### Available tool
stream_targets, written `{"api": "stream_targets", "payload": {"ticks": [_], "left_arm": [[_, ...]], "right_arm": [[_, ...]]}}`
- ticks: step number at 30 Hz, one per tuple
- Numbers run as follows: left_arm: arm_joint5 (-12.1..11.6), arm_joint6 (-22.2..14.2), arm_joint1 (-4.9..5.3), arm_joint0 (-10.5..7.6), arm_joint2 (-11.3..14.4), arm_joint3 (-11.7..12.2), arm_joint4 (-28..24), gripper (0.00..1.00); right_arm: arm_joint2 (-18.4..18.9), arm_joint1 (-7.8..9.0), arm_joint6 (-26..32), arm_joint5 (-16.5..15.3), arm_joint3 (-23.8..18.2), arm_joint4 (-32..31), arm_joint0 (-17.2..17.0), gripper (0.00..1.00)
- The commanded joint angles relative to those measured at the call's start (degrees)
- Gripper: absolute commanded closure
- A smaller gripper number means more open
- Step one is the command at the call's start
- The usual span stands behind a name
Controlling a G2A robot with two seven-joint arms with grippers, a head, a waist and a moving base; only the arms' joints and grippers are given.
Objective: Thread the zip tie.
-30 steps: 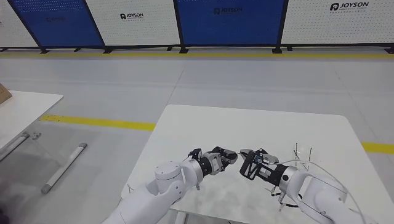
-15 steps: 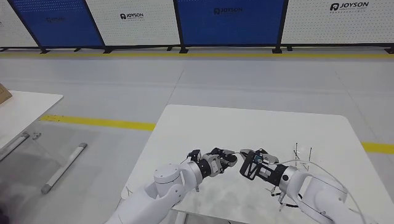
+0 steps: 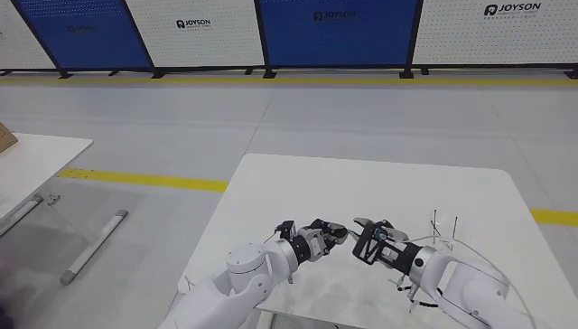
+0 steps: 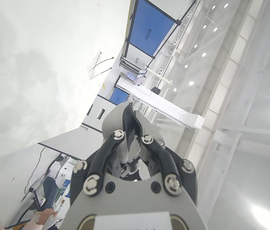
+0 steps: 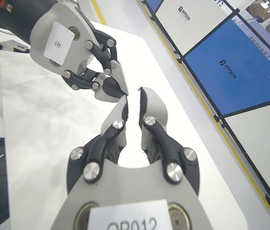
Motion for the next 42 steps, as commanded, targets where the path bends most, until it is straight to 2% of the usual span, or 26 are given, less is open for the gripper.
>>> {"api": "stream_targets", "payload": {"ticks": [1, 4, 7, 10, 12, 14, 22, 24, 28, 31, 32, 33, 42], "left_arm": [[-0.57, 0.93, -0.08, 0.1, -0.13, 0.15, 0.77, 1.0], [-1.36, 2.1, -0.17, 0.24, 0.05, 0.32, 2.66, 1.0], [-2.68, 3.37, -0.27, 0.45, 0.44, 0.3, 5.64, 1.0], [-4.51, 4.98, -0.4, 0.7, 1.28, 0.2, 10.16, 1.0], [-5.74, 5.65, -0.56, 0.94, 2.01, 0.15, 12.31, 1.0], [-6.52, 5.16, -0.74, 1.17, 2.33, 0.0, 11.83, 1.0], [-6.71, 5.16, -0.75, 1.17, 2.33, 0.0, 11.95, 1.0], [-9.01, 4.97, -0.84, 1.35, 2.44, 0.05, 13.68, 1.0], [-15.12, 3.88, -0.92, 2.5, 2.62, 0.17, 18.78, 1.0], [-17.33, 4.08, -0.91, 3.2, 2.78, 0.11, 22.97, 1.0], [-17.99, 4.41, -0.96, 3.42, 3.14, 0.21, 24.8, 1.0], [-18.34, 4.63, -1.02, 3.49, 3.29, 0.24, 25.58, 1.0], [-18.11, 5.14, -1.19, 3.76, 3.49, 0.44, 25.08, 1.0]], "right_arm": [[1.58, 0.17, -0.95, -0.02, 0.54, 2.89, -0.86, 0.0], [4.38, 0.68, -3.12, -0.02, 1.96, 8.24, -2.63, 0.0], [7.71, 1.37, -4.13, -0.02, 3.19, 16.74, -4.9, 0.0], [9.81, 1.91, -1.76, -0.02, 4.27, 29.65, -6.07, 0.0], [10.95, 2.01, 1.74, -0.02, 6.07, 41.77, -5.84, 0.0], [10.95, 2.01, 1.74, -0.02, 6.07, 41.77, -5.84, 0.0], [10.95, 2.01, 1.74, -0.02, 6.07, 41.77, -5.84, 0.0], [10.42, 1.7, 2.53, -0.02, 7.19, 46.22, -6.05, 0.0], [7.9, 0.72, 8.9, -0.02, 10.38, 58.94, -2.63, 0.0], [5.84, -0.07, 13.25, -0.02, 12.7, 66.34, -0.16, 0.0], [5.06, -0.53, 15.51, -0.02, 13.95, 70.56, 1.12, 0.0], [4.68, -0.88, 17.02, -0.02, 15.12, 73.3, 2.09, 0.0], [4.68, -0.88, 17.02, -0.02, 15.12, 73.3, 2.09, 0.0]]}}
